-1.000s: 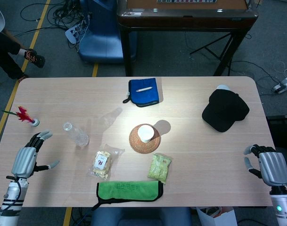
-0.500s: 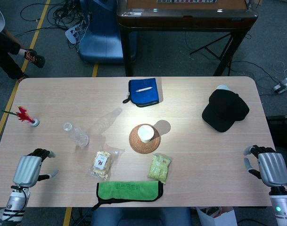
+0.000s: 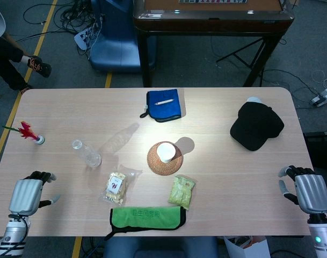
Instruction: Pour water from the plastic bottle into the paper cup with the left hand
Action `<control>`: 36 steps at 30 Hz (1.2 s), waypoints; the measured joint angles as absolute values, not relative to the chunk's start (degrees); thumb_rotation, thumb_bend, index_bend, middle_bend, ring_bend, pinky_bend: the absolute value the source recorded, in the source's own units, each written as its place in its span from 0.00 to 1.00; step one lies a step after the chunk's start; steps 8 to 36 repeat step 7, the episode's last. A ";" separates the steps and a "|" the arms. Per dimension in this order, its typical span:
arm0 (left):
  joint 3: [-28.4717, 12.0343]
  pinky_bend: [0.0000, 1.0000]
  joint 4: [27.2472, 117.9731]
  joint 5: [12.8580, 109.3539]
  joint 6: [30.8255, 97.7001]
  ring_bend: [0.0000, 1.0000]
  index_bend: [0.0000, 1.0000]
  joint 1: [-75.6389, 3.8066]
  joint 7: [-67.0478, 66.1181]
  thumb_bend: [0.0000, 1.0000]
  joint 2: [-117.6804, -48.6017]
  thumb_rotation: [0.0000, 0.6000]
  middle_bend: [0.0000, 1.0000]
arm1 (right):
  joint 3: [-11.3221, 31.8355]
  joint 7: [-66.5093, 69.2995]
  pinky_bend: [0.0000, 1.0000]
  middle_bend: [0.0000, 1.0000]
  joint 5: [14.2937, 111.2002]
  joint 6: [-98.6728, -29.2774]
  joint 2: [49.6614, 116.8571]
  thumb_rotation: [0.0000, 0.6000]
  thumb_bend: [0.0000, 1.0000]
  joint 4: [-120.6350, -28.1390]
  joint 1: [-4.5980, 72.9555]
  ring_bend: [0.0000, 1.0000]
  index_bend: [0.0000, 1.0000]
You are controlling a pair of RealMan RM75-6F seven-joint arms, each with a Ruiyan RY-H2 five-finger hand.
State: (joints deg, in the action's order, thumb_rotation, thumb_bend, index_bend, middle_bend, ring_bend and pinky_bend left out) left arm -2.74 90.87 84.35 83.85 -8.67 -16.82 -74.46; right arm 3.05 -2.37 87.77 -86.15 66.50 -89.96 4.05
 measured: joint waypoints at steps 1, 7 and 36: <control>-2.73 0.61 90.97 84.35 83.96 0.37 0.46 -8.63 -17.37 0.00 -74.39 1.00 0.50 | 3.07 -2.39 0.50 0.48 87.68 -86.01 66.53 1.00 0.44 -89.91 4.10 0.50 0.52; -2.84 0.61 91.43 84.74 85.21 0.37 0.46 -8.24 -18.51 0.00 -74.10 1.00 0.50 | 2.87 -2.52 0.50 0.48 87.38 -84.79 66.85 1.00 0.44 -89.63 4.49 0.50 0.52; -2.84 0.61 91.43 84.74 85.21 0.37 0.46 -8.24 -18.51 0.00 -74.10 1.00 0.50 | 2.87 -2.52 0.50 0.48 87.38 -84.79 66.85 1.00 0.44 -89.63 4.49 0.50 0.52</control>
